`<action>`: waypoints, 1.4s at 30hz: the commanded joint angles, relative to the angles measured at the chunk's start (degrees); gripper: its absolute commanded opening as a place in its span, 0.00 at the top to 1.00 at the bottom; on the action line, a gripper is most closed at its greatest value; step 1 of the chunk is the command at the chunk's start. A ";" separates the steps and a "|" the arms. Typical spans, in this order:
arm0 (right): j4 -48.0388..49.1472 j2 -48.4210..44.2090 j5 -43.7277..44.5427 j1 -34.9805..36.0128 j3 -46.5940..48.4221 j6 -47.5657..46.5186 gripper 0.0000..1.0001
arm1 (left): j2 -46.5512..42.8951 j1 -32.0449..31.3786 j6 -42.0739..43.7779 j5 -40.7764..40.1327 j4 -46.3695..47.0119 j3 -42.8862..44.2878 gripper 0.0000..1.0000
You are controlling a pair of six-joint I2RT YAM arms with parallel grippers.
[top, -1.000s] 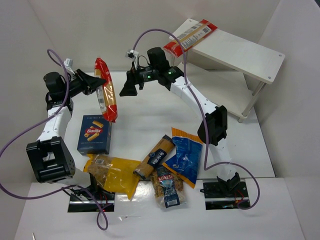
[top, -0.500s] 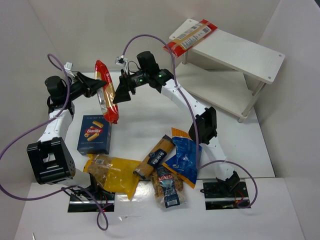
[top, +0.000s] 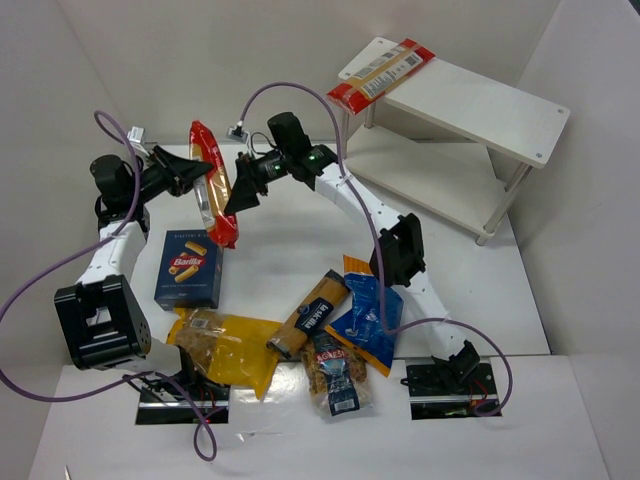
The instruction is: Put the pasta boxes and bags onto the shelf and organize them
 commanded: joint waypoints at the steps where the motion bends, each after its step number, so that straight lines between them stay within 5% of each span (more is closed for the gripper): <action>1: 1.26 1.53 -1.26 0.80 4.21 1.13 0.02 | -3.48 -0.27 -5.28 0.80 7.40 0.26 1.00; 29: 3.55 4.78 -4.07 5.10 7.20 7.90 0.05 | -4.01 -0.27 -8.62 -1.67 13.11 -3.88 1.00; 31: 3.55 5.31 -4.07 5.10 7.20 7.90 0.12 | -4.01 -0.80 -8.62 -1.67 13.64 -4.40 1.00; 34: 4.96 5.83 -5.12 5.63 7.20 8.51 1.00 | -4.01 -1.41 -8.62 -1.67 13.64 -4.93 1.00; 38: -3.20 4.44 -2.76 6.16 9.13 0.62 1.00 | -3.40 -1.94 -5.91 -1.67 11.81 -5.55 1.00; 42: -8.30 -0.04 2.87 5.64 9.13 -5.44 1.00 | -3.40 -1.94 1.56 -2.37 0.41 -2.66 0.97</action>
